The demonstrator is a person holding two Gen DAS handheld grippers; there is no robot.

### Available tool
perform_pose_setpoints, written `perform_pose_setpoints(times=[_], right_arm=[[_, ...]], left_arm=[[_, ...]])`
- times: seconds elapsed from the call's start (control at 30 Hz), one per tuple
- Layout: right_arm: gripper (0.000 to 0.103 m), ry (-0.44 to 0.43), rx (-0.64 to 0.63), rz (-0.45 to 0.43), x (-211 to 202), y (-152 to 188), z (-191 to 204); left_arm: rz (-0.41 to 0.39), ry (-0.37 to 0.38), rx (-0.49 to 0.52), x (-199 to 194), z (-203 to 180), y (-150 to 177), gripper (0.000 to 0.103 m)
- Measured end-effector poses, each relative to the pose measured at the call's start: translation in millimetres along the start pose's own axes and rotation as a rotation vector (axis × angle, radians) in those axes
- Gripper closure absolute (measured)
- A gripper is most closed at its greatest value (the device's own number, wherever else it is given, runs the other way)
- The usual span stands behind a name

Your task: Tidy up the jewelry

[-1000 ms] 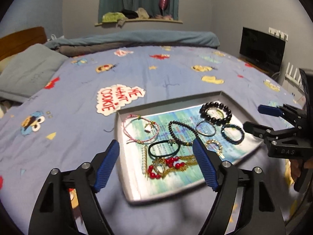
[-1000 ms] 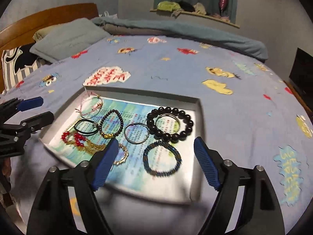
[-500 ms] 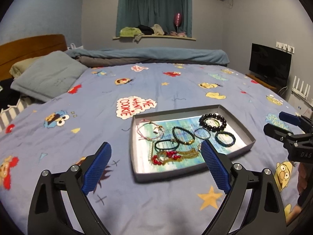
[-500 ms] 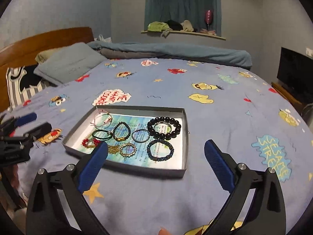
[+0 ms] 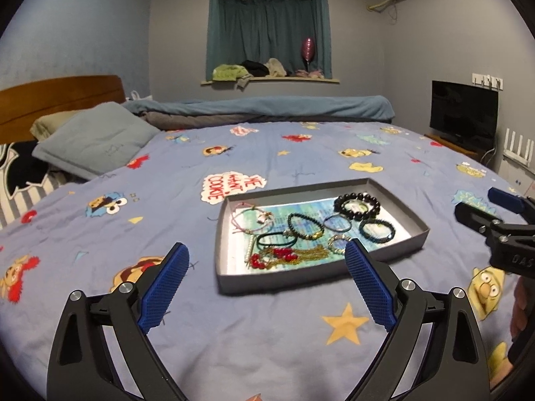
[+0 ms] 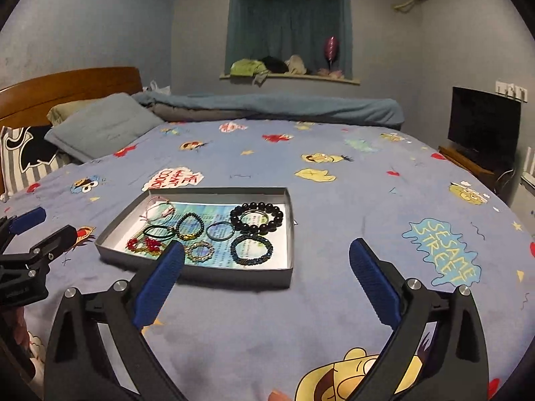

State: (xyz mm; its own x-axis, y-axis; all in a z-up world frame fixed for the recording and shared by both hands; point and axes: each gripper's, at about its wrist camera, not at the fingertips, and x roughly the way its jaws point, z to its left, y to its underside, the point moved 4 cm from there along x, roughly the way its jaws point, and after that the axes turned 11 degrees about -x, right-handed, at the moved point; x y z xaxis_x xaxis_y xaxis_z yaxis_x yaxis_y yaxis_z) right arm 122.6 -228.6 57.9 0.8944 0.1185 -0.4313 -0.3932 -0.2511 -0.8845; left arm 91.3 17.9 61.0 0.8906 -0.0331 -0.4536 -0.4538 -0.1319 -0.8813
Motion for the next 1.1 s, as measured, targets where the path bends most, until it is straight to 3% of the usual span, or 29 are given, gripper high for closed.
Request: perform_pose_setpoints(times=[0.43,1.1], right_arm=[[0.006,-0.007,-0.029,-0.012,-0.6,18.1,14.0],[0.006,-0.012,-0.022,-0.003,0.9,20.0,16.2]], left_arm=[[-0.017,-0.003,0.007,0.4,0.8,19.0,0.009],[-0.027,-0.004,0.006,-1.8,-0.6,22.0,0.009]])
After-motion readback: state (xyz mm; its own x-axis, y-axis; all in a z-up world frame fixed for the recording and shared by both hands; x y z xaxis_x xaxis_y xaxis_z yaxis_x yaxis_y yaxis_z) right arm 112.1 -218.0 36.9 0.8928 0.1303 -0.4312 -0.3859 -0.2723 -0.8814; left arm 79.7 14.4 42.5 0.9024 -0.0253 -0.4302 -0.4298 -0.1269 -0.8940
